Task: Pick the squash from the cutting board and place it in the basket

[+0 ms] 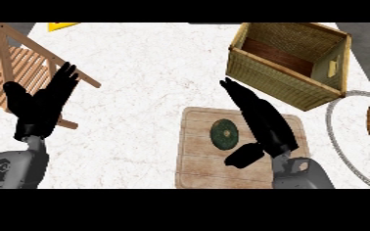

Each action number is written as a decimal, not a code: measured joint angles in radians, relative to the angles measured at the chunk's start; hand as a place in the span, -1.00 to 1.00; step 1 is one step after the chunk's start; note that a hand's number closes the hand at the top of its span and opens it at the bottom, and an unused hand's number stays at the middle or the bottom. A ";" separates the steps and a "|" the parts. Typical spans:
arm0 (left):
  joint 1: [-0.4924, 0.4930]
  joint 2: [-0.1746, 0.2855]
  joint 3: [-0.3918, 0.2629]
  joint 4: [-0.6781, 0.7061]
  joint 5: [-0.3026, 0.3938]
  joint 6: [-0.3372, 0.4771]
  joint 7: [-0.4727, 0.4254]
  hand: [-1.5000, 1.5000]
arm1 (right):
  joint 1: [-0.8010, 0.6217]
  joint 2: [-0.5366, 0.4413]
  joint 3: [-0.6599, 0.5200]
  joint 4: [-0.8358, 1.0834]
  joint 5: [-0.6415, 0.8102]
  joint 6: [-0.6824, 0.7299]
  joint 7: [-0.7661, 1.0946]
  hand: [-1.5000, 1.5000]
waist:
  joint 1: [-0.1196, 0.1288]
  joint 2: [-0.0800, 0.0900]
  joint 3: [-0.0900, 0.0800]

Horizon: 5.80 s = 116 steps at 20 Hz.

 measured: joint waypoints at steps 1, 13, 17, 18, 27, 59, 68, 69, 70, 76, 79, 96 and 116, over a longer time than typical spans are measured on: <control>-0.007 0.001 0.005 0.003 0.000 -0.003 0.005 0.00 | -0.024 0.003 -0.010 0.044 0.005 0.000 -0.010 -1.00 | 0.001 0.000 0.000; -0.010 -0.032 0.046 0.009 -0.040 -0.035 0.005 0.00 | 0.016 0.017 -0.034 0.110 0.070 0.022 -0.109 -1.00 | -0.003 -0.001 0.000; 0.002 -0.036 0.058 -0.006 -0.040 -0.048 0.012 0.00 | 0.045 0.014 -0.049 0.093 0.046 0.044 -0.154 -1.00 | -0.003 -0.001 0.000; 0.005 -0.037 0.062 0.000 -0.042 -0.056 -0.005 0.00 | 0.049 0.015 -0.050 0.107 0.048 0.036 -0.179 -1.00 | -0.003 -0.001 0.000; 0.018 -0.062 0.073 -0.025 -0.074 -0.063 0.014 0.00 | 0.071 0.037 -0.039 0.136 0.119 0.023 -0.216 -1.00 | -0.002 -0.001 -0.001; -0.031 -0.095 0.082 0.005 -0.104 -0.108 0.009 0.00 | -0.140 0.131 0.338 0.253 0.148 -0.222 0.406 1.00 | 0.050 0.001 -0.002; -0.058 -0.103 0.072 0.030 -0.109 -0.108 0.015 0.00 | -0.396 0.136 0.477 0.143 0.038 -0.623 0.634 1.00 | 0.066 0.000 -0.001; -0.059 -0.101 0.074 0.031 -0.109 -0.106 0.023 0.00 | -0.442 0.135 0.482 0.140 0.049 -0.642 0.650 1.00 | 0.064 -0.001 -0.002; -0.057 -0.102 0.073 0.030 -0.111 -0.104 0.023 0.00 | -0.480 0.134 0.488 0.142 0.066 -0.666 0.665 1.00 | 0.063 -0.003 -0.002; -0.041 -0.097 0.085 0.032 -0.114 -0.099 0.018 0.00 | -0.699 0.128 0.453 0.140 0.145 -0.673 0.773 1.00 | 0.041 -0.013 -0.003; -0.036 -0.091 0.093 0.029 -0.112 -0.099 0.023 0.00 | -0.802 0.126 0.397 0.169 0.162 -0.654 0.817 1.00 | 0.035 -0.015 -0.003; -0.005 -0.089 0.109 0.002 -0.108 -0.099 0.010 0.00 | -1.232 0.116 0.032 0.579 0.248 -0.555 0.823 1.00 | 0.013 -0.006 -0.001; 0.011 -0.089 0.123 -0.015 -0.104 -0.103 0.021 0.00 | -1.015 -0.071 -0.204 0.611 0.307 -0.497 0.660 1.00 | -0.005 -0.003 0.002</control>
